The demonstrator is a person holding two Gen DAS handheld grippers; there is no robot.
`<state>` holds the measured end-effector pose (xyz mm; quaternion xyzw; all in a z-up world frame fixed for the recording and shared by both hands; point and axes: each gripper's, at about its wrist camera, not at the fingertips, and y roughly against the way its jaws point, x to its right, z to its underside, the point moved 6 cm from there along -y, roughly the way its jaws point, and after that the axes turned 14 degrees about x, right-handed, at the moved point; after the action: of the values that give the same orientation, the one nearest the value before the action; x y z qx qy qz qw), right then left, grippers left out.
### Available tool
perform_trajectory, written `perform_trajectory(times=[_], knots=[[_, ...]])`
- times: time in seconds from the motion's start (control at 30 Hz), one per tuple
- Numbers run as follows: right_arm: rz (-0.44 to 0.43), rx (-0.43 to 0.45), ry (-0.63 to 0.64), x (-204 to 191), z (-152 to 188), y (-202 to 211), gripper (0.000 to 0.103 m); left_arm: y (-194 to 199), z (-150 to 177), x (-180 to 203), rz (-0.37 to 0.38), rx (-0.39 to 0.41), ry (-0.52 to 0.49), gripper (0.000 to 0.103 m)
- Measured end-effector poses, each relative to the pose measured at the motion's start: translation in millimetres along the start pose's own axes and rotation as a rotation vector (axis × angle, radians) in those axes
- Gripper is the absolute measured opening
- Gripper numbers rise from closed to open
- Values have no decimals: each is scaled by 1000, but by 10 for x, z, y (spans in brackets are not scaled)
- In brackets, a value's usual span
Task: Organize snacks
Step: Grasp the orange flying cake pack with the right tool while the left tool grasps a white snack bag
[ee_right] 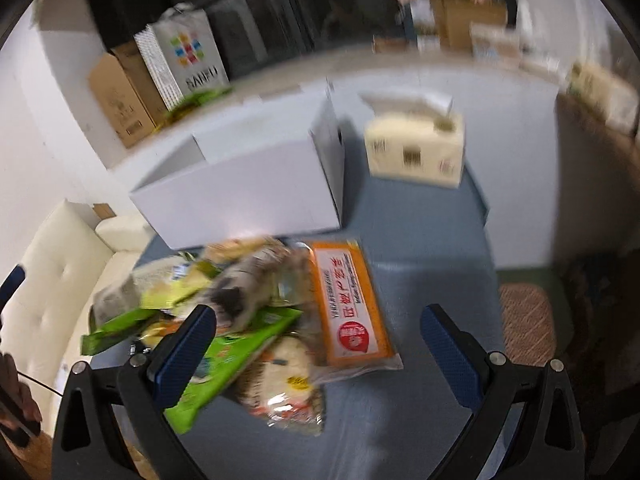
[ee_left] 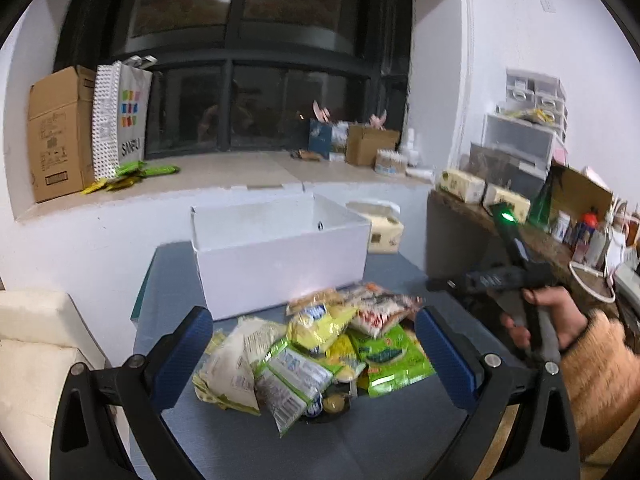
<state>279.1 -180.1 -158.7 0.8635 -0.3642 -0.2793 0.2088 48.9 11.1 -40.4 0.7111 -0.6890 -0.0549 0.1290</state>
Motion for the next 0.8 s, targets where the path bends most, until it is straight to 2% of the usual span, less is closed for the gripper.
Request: perform_trajectory(times=[0.1,0.23,0.37,0.43,0.47,0.5,0.53,0.57,0.63,0.8], knots=[[-35,-74,-23,90,67,-301,103,-38,77,43,17,-45,-10,103],[-35,-173,-8,176,195,-628,103,-62,150,45,23,-78,-15,103],[-41,-230,-15,246,276,-797,103,-80,210,4,20,-104,-5,103],[-27,-223,37,219,287,-824,101,-100,241,-37,13,-116,11,103],[-13,-229,71,195,302,-833,98,-109,251,-56,10,-119,17,103],[21,-232,119,173,320,-833,88,-114,266,-80,8,-123,27,103],[56,-235,170,152,337,-825,73,-118,272,-96,8,-125,32,103],[78,-240,200,147,353,-817,69,-121,282,-116,8,-127,37,103],[60,-237,183,163,364,-766,58,-127,299,-163,3,-133,37,103],[36,-156,111,247,340,-475,56,-188,398,-341,-40,-170,0,103]])
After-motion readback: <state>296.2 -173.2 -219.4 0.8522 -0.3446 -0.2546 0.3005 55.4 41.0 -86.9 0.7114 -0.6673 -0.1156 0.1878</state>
